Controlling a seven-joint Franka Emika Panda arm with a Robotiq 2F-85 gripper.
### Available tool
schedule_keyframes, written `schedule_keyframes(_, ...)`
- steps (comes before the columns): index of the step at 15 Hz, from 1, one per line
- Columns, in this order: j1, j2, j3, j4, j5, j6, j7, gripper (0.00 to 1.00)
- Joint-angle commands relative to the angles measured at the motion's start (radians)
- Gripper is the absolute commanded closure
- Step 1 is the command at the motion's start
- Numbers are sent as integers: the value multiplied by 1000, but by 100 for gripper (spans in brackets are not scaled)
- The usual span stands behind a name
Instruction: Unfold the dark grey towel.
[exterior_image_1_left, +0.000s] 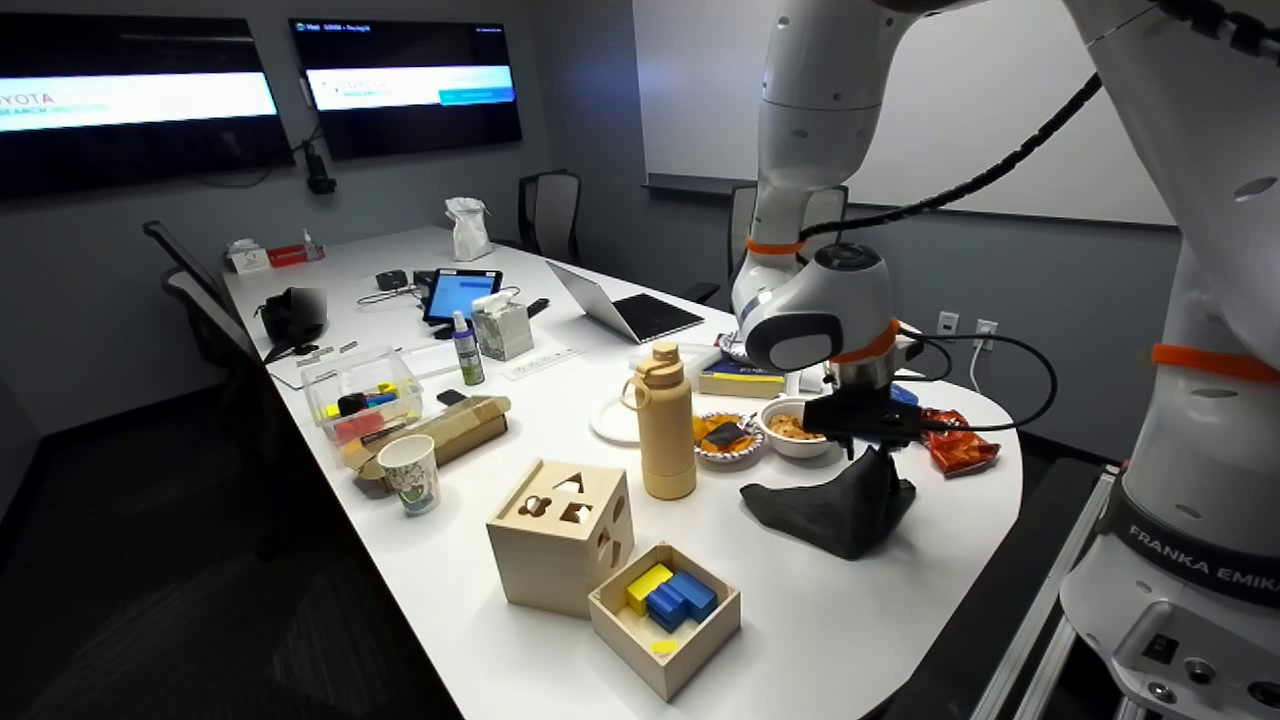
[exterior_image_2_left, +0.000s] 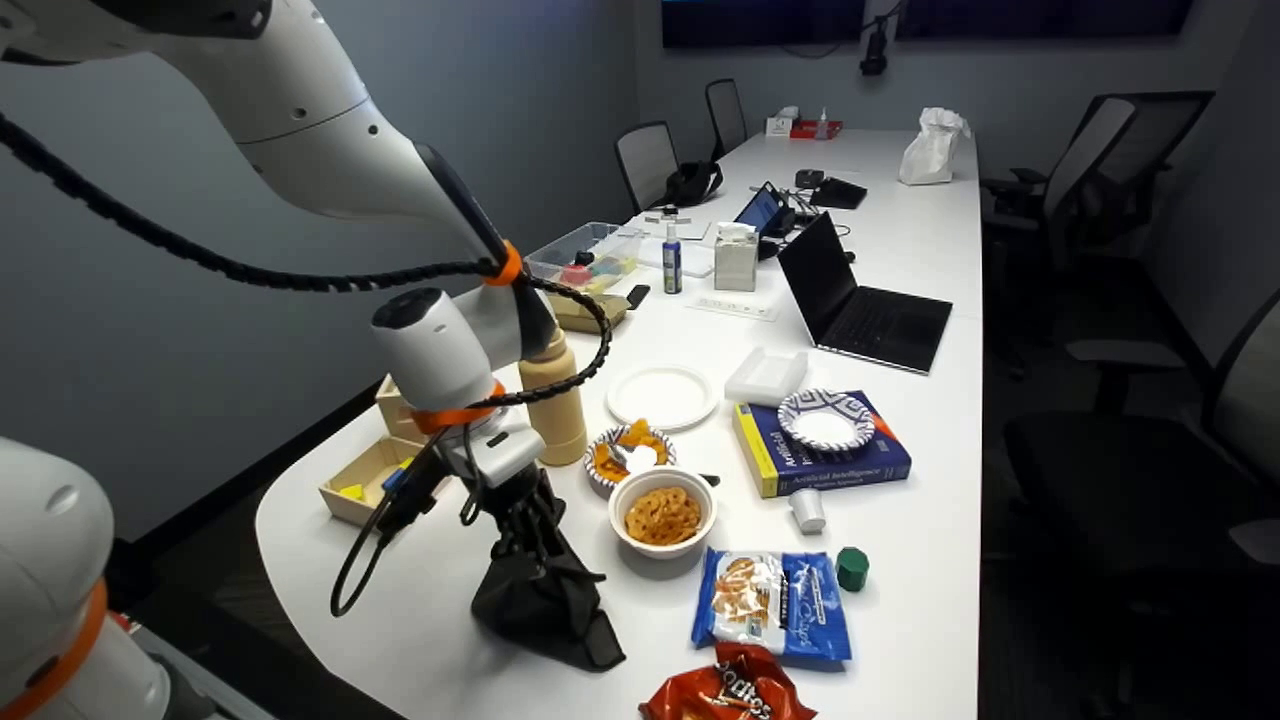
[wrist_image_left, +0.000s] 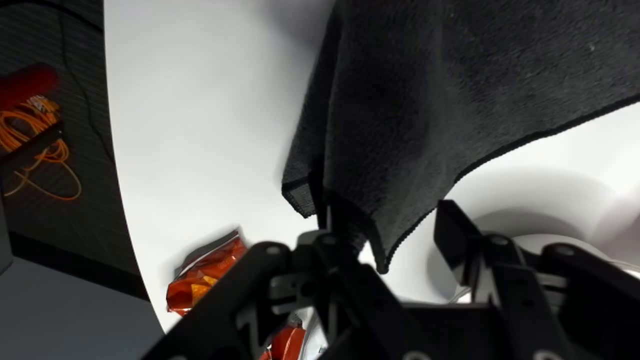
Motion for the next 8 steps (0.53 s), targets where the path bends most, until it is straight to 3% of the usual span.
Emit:
schedule_keyframes(1,-101,-12,107,2,-164,52,176,19)
schedule_keyframes(2,-56,-16,34,24,-34,37,24,12)
schedule_keyframes(4,-60,-70,41,-9,-54,29,55,0)
schedule_keyframes(5,-127,-117,136,-62,-210,50,224,0)
schedule_keyframes(6,-75,-135,64,-49,-83,34,81,0)
schedule_keyframes(8,-94,-192,94,-79,-84,42,89,0)
